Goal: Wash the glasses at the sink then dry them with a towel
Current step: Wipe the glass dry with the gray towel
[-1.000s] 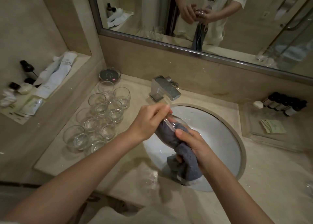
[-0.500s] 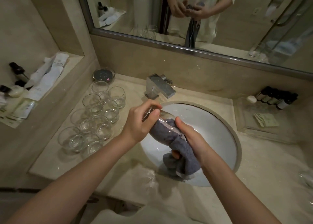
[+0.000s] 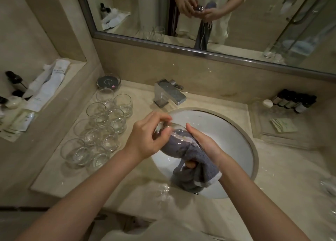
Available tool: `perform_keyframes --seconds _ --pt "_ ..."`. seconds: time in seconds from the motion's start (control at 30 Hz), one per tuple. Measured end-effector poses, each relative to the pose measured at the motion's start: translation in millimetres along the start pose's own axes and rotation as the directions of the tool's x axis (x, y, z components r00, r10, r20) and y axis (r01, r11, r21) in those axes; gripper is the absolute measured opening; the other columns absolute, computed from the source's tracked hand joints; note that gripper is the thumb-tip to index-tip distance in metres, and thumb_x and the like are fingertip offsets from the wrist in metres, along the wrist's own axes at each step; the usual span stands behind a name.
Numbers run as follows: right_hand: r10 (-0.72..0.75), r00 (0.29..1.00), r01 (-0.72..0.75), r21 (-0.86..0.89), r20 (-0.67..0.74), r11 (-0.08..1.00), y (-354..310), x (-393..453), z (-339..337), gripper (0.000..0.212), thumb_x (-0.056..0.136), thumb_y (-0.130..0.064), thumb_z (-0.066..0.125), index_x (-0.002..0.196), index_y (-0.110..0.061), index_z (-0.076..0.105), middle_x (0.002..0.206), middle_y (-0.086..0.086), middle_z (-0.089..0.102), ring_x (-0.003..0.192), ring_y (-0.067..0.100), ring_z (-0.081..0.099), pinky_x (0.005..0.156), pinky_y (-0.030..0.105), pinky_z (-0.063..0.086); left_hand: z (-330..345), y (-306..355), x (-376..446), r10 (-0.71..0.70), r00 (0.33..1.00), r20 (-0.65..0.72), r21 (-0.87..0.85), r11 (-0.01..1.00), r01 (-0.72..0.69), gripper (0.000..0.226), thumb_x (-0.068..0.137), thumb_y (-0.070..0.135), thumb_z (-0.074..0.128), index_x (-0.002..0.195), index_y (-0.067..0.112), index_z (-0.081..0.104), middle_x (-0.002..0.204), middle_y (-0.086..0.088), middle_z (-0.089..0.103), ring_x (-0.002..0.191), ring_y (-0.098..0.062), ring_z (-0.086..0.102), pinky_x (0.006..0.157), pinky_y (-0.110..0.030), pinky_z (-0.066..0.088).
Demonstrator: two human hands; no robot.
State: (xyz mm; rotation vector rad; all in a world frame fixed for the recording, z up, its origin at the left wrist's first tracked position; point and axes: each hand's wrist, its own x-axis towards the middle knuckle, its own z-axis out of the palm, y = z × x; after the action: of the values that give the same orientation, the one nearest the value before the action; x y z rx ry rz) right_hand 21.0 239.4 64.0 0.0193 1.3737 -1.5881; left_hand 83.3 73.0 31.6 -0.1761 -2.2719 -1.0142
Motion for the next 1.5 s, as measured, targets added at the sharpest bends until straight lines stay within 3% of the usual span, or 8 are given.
perform_keyframes --seconds 0.17,0.43,0.53,0.67,1.07,1.17,1.3,1.5 --pt "-0.301 0.952 0.281 -0.219 -0.063 0.934 5 2 4 0.042 0.103 -0.033 0.035 0.103 -0.017 0.074 0.094 0.003 0.075 0.082 0.008 0.069 0.070 0.014 0.050 -12 23 34 -0.781 0.417 0.466 -0.288 0.311 0.906 0.050 0.092 0.065 0.037 0.097 0.023 0.063 0.085 -0.002 0.071 0.067 -0.018 0.070 0.047 -0.029 0.053" --pt "-0.102 0.994 0.101 0.019 0.047 0.995 -3 -5 5 0.066 0.102 -0.035 0.034 0.053 -0.023 0.075 0.055 -0.006 0.068 0.044 0.007 0.057 0.050 0.020 0.043 2 0 -1 0.029 0.992 -0.124 -0.011 0.999 -0.031 0.014 0.090 0.032 0.049 0.097 0.022 0.055 0.087 0.008 0.060 0.075 -0.010 0.057 0.067 -0.019 0.046" --pt "-0.096 0.995 0.097 0.016 -0.021 0.995 -2 -11 10 0.067 0.101 -0.035 0.039 0.045 -0.018 0.071 0.049 -0.003 0.064 0.042 0.009 0.057 0.050 0.022 0.044 -4 2 3 -0.169 0.984 0.057 -0.118 0.978 0.174 0.026 0.086 0.046 0.048 0.098 0.026 0.060 0.089 0.012 0.064 0.077 -0.013 0.060 0.063 -0.029 0.050" --pt "-0.232 0.968 0.219 -0.133 -0.096 0.967 4 -5 9 0.046 0.103 -0.038 0.036 0.086 -0.016 0.072 0.073 0.001 0.075 0.070 0.012 0.069 0.060 0.015 0.052 -8 18 30 -0.756 0.512 0.408 -0.267 0.437 0.859 0.033 0.090 0.057 0.050 0.089 0.027 0.064 0.089 0.001 0.065 0.073 -0.022 0.065 0.042 -0.027 0.049" --pt "-0.060 0.992 0.050 0.090 0.109 0.995 1 -19 21 0.039 0.098 -0.038 0.040 0.086 -0.009 0.064 0.050 0.001 0.059 0.035 0.007 0.051 0.033 0.017 0.039 -2 6 -3 -0.090 0.986 -0.144 -0.052 0.995 0.083 0.011 0.088 0.032 0.049 0.095 0.028 0.055 0.087 0.008 0.064 0.078 -0.024 0.068 0.070 -0.036 0.053" --pt "-0.196 0.979 0.199 -0.056 0.047 0.978 6 -13 21 0.040 0.101 -0.033 0.039 0.089 -0.008 0.067 0.056 -0.003 0.064 0.047 0.006 0.057 0.044 0.016 0.044 -10 7 5 -0.357 0.932 0.062 -0.295 0.886 0.358 0.025 0.084 0.048 0.051 0.090 0.025 0.061 0.089 0.011 0.066 0.083 -0.018 0.068 0.075 -0.034 0.053" --pt "-0.407 0.909 0.405 -0.436 0.092 0.804 12 -9 19 0.031 0.101 -0.018 0.043 0.088 -0.012 0.071 0.061 -0.014 0.068 0.063 -0.007 0.061 0.065 0.008 0.043 -21 13 25 -0.759 0.397 0.515 -0.221 0.330 0.918 0.059 0.087 0.066 0.045 0.079 0.014 0.071 0.072 -0.001 0.071 0.066 -0.020 0.066 0.068 -0.033 0.051" --pt "-0.198 0.977 0.179 -0.203 -0.080 0.963 18 -2 27 0.039 0.101 -0.034 0.043 0.099 -0.012 0.075 0.092 0.010 0.076 0.087 0.018 0.071 0.079 0.024 0.054 1 2 -3 -0.724 0.688 0.051 -0.097 0.682 0.725 0.036 0.072 0.052 0.056 0.061 0.020 0.068 0.064 0.002 0.070 0.064 -0.015 0.065 0.063 -0.027 0.048"
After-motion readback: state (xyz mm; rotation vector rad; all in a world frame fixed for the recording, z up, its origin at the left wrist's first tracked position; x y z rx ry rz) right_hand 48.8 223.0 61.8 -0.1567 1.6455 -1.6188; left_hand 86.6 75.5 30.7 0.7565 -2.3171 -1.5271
